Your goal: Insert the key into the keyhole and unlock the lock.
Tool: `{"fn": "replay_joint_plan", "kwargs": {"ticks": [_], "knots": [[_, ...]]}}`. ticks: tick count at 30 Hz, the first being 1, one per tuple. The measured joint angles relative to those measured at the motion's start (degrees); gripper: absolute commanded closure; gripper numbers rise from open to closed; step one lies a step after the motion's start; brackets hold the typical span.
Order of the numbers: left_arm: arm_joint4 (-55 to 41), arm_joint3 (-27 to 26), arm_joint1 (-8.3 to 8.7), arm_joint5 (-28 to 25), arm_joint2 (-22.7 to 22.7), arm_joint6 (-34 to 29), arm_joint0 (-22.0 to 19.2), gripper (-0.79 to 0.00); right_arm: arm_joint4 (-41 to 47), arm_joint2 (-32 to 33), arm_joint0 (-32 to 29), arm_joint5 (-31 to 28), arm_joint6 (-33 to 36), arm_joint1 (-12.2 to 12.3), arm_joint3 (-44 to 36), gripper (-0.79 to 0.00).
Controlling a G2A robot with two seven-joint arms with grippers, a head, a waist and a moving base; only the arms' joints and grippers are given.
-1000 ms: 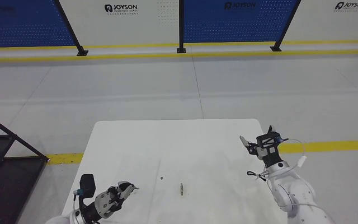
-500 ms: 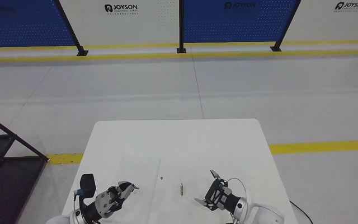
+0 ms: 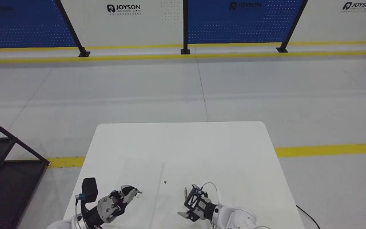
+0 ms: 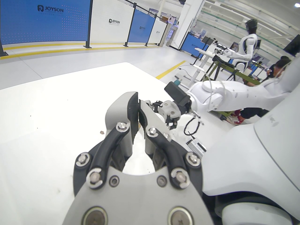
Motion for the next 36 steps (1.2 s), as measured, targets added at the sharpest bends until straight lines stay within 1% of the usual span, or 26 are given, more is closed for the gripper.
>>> {"fn": "replay_joint_plan", "kwargs": {"ticks": [3, 5, 6, 7, 9, 10, 14, 18, 20, 21, 22, 24, 31, 36], "knots": [[0.0, 0.0, 0.00, 0.0, 0.0, 0.0, 0.0, 0.000, -1.5, -2.1, 1.3, 3.0, -1.0, -0.6, 1.9, -0.597], [0.0, 0.0, 0.00, 0.0, 0.0, 0.0, 0.0, 0.000, -1.9, -2.9, 1.8, 4.6, -2.0, -0.8, 2.7, -0.566], [0.0, 0.0, 0.00, 0.0, 0.0, 0.0, 0.0, 0.000, -2.4, -3.2, 2.0, 5.8, -2.7, -0.9, 3.1, -0.523], [0.0, 0.0, 0.00, 0.0, 0.0, 0.0, 0.0, 0.000, -2.7, -3.4, 2.0, 6.8, -3.2, -1.0, 3.3, -0.440], [0.0, 0.0, 0.00, 0.0, 0.0, 0.0, 0.0, 0.000, -2.8, -3.8, 2.3, 8.2, -3.8, -1.2, 3.9, -0.382], [0.0, 0.0, 0.00, 0.0, 0.0, 0.0, 0.0, 0.000, -2.7, -3.9, 2.4, 8.7, -3.9, -1.2, 4.2, -0.366], [0.0, 0.0, 0.00, 0.0, 0.0, 0.0, 0.0, 0.000, -3.4, -4.6, 3.1, 10.9, -3.5, -1.5, 5.1, -0.345], [0.0, 0.0, 0.00, 0.0, 0.0, 0.0, 0.0, 0.000, -4.8, -5.4, 3.6, 12.5, -3.9, -1.7, 5.9, -0.296], [0.0, 0.0, 0.00, 0.0, 0.0, 0.0, 0.0, 0.000, -5.2, -5.6, 3.7, 13.1, -4.1, -1.8, 6.1, -0.212], [0.0, 0.0, 0.00, 0.0, 0.0, 0.0, 0.0, 0.000, -5.5, -5.7, 3.7, 13.6, -4.3, -1.8, 6.2, -0.139], [0.0, 0.0, 0.00, 0.0, 0.0, 0.0, 0.0, 0.000, -5.6, -5.8, 3.7, 13.9, -4.4, -1.8, 6.2, -0.040], [0.0, 0.0, 0.00, 0.0, 0.0, 0.0, 0.0, 0.000, -5.7, -5.8, 3.8, 14.4, -4.9, -1.9, 6.3, 0.000], [0.0, 0.0, 0.00, 0.0, 0.0, 0.0, 0.0, 0.000, -4.6, -4.5, 3.5, 14.9, -7.3, -1.6, 5.3, 0.000], [-0.1, -0.1, -0.01, 0.1, 0.1, 0.0, -0.1, 0.000, 1.6, -0.5, 2.4, 13.9, -11.3, -1.1, 1.9, 0.000]]}}
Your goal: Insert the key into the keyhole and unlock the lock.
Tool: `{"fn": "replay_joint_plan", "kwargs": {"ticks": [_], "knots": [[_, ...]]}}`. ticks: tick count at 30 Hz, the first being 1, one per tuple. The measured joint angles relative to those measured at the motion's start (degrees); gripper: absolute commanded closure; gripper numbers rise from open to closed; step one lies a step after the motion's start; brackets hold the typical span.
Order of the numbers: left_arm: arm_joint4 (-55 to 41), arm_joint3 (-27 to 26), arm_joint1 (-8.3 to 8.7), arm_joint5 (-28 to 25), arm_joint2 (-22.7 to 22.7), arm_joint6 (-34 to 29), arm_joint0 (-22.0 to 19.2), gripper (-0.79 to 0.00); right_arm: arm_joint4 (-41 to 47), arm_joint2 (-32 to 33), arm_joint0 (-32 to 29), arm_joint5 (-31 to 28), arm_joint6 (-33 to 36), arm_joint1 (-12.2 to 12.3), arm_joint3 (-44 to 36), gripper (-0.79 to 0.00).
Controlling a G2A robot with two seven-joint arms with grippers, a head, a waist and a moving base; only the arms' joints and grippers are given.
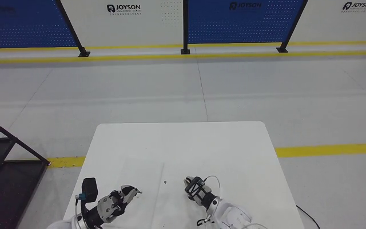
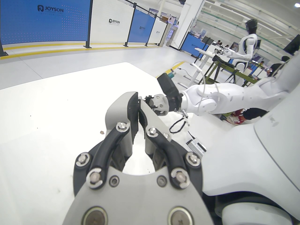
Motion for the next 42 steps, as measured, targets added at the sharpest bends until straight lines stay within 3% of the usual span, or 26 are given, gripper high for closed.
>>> {"fn": "replay_joint_plan", "kwargs": {"ticks": [9, 12, 25, 29, 35, 42], "knots": [[-1.9, -2.0, 0.33, -0.1, 3.9, 8.4, -0.3, 0.000, 23.1, 6.1, -1.8, -15.5, -7.6, 0.7, -3.7, 0.000], [-1.2, -1.6, 0.60, -0.1, 4.7, 10.6, -0.3, 0.000, 25.9, 7.4, -1.9, -19.3, -9.1, 0.9, -3.8, 0.000], [-1.2, -1.5, 0.60, -0.1, 4.7, 10.5, -0.3, 0.000, 25.8, 7.5, -2.0, -19.4, -9.0, 1.0, -3.9, 0.000], [-1.4, -1.6, 0.58, -0.1, 4.8, 10.5, -0.4, 0.000, 27.6, 7.6, -1.7, -17.1, -9.4, 0.7, -4.8, 0.000], [-9.2, -0.3, 0.05, -0.1, 11.8, 13.5, -1.8, 0.000, 37.2, 3.8, -1.1, -19.8, -17.2, -0.8, -2.4, 0.000], [-13.4, 3.9, -0.78, -0.1, 24.5, 24.2, -5.4, 0.000, 49.0, -4.0, 3.1, -38.6, -21.7, -2.9, 5.1, 0.000]]}}
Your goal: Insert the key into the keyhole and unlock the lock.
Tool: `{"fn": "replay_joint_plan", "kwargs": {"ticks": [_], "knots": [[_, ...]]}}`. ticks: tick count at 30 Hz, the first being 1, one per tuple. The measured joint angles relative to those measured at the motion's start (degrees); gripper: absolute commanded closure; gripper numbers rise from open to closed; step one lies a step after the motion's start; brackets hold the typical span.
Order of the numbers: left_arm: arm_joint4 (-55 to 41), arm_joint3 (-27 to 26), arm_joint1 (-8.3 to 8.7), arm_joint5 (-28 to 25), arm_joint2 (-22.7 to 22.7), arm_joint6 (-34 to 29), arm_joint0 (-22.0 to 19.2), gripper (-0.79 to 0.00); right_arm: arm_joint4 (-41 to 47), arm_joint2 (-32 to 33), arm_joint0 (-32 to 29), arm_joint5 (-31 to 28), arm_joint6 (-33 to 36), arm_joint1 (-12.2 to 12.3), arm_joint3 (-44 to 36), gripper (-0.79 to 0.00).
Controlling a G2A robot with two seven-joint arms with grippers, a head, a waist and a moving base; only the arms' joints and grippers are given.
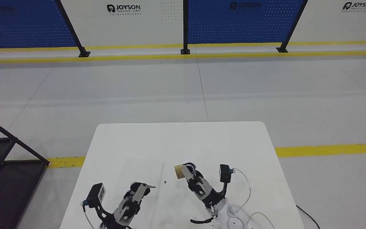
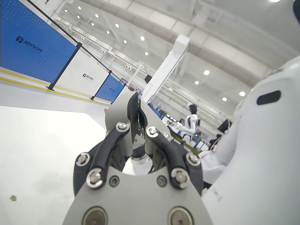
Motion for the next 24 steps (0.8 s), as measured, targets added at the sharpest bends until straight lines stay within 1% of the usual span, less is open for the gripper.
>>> {"fn": "replay_joint_plan", "kwargs": {"ticks": [3, 5, 7, 9, 19, 21, 24], "knots": [[-2.3, 2.9, -0.22, 0.0, 4.7, 3.6, -2.7, 0.000, 2.4, -2.0, 1.3, -5.2, -1.6, -0.8, 2.1, 0.000], [-2.8, 4.8, -0.46, 0.0, 6.8, 6.1, -4.5, 0.000, 2.3, -2.8, 1.7, -6.4, -3.0, -1.3, 2.8, 0.000], [-1.9, 7.0, -0.74, 0.0, 8.6, 8.7, -6.1, 0.000, 0.8, -2.9, 1.8, -6.1, -4.3, -1.6, 3.3, 0.000], [-1.2, 7.7, -0.81, 0.0, 9.1, 9.6, -6.7, 0.000, 0.9, -2.9, 1.8, -5.9, -4.3, -1.6, 3.3, 0.000], [-1.3, 7.6, -0.81, 0.1, 9.0, 9.4, -6.6, 0.000, 1.1, -2.9, 1.8, -5.3, -3.6, -1.6, 3.2, 0.000], [-2.6, 7.3, -0.95, 1.2, 9.3, 8.5, -6.9, 0.000, 1.6, -3.0, 1.7, -3.9, -3.0, -1.8, 2.6, 0.000], [-4.7, 6.9, -1.39, 3.0, 9.8, 8.7, -7.3, 0.000, 1.9, -3.1, 1.5, -4.8, -4.2, -2.1, 2.4, 0.000]]}}
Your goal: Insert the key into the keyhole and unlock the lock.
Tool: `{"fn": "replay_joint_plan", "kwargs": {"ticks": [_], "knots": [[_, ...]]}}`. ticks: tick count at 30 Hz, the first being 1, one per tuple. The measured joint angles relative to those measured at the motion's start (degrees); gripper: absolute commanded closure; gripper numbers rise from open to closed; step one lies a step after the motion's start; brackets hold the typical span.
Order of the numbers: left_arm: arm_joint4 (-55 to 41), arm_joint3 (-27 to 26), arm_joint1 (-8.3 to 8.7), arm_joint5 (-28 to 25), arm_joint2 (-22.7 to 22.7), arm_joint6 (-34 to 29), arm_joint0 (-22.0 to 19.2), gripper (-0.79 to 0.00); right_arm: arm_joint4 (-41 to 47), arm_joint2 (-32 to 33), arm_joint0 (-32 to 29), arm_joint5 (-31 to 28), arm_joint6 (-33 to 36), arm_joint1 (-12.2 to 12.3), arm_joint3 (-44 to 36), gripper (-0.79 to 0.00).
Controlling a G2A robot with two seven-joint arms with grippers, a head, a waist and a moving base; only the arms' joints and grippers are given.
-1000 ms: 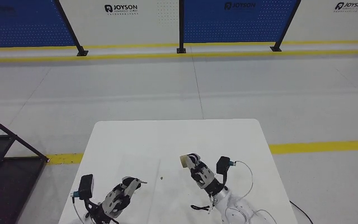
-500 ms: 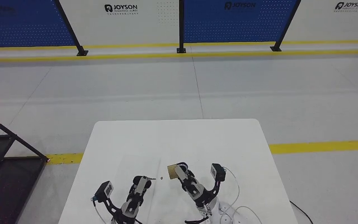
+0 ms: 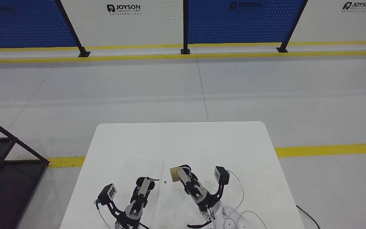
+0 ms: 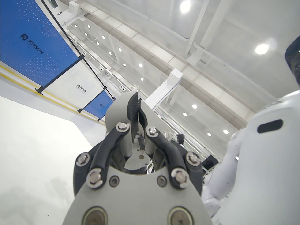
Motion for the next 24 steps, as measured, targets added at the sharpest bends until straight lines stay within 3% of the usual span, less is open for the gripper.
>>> {"fn": "replay_joint_plan", "kwargs": {"ticks": [12, 24], "knots": [[7.3, 1.9, -2.76, 2.0, 5.2, 7.7, -2.6, 0.000, -4.8, 0.9, -1.0, -2.7, -7.8, -1.3, 1.2, 0.000], [10.6, 3.2, -4.84, 4.8, 8.0, 12.6, -5.0, 0.000, -4.8, 0.9, -1.0, -2.6, -7.8, -1.3, 1.2, 0.000]]}}
